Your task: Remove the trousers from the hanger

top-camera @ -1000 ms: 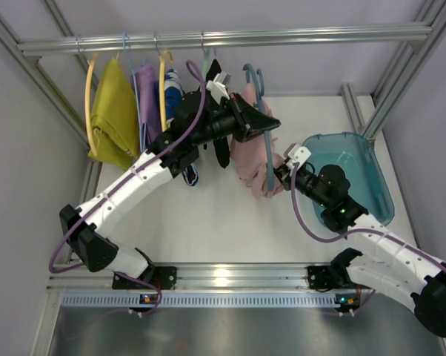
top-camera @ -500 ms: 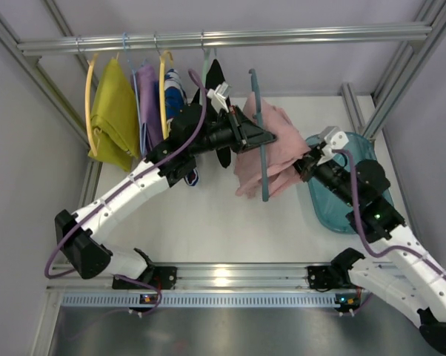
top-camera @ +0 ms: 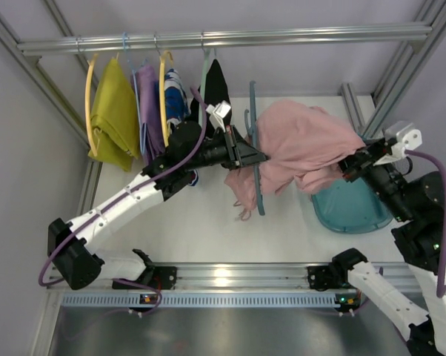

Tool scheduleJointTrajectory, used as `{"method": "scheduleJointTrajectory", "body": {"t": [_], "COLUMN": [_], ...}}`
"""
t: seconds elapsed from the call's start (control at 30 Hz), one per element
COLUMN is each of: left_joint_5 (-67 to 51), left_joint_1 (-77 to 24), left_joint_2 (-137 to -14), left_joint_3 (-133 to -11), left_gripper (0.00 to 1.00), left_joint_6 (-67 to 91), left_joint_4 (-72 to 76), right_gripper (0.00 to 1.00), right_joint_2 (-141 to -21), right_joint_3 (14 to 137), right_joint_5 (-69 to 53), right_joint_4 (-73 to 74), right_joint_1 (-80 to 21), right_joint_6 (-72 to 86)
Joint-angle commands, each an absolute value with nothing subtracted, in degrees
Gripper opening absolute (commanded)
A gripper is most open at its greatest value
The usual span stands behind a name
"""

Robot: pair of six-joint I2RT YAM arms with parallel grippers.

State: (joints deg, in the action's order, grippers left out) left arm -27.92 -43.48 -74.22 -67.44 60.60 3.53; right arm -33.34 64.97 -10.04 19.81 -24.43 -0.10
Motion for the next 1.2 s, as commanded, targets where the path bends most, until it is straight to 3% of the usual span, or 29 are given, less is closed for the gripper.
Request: {"method": "scheduleJointTrajectory", "body": {"t": [0.0,0.5,0.67,1.17], "left_joint_5": [-28.74,-29.88,-30.41,-31.46], "left_joint_1": [-43.15,-43.15,-43.15,-43.15], "left_joint_2": [-71.63,-70.22,-70.05,-70.75], "left_joint_3": [-65.48,-61.00,-61.87,-66.36], "left_gripper": [0.00,0.00,0.00,0.00], "left_joint_6": [56.25,54.14,51.51,47.02], "left_joint_4": [6.15,5.98,6.50,6.50], "right_gripper": [0.00,0.00,0.00,0.00], "right_joint_2": [-32.34,-38.23,-37.01,-38.32], "right_joint_3": [72.50,83.23,78.59,60.04], "right_joint_5": [-5.72,13.25,28.09,37.34], "right_joint_4": [15.03,15.82,14.68,1.42], "right_joint_1": [-21.98,-19.86,-19.86,-19.86], "right_joint_6": [0.70,-5.18,-10.71,-11.42]}}
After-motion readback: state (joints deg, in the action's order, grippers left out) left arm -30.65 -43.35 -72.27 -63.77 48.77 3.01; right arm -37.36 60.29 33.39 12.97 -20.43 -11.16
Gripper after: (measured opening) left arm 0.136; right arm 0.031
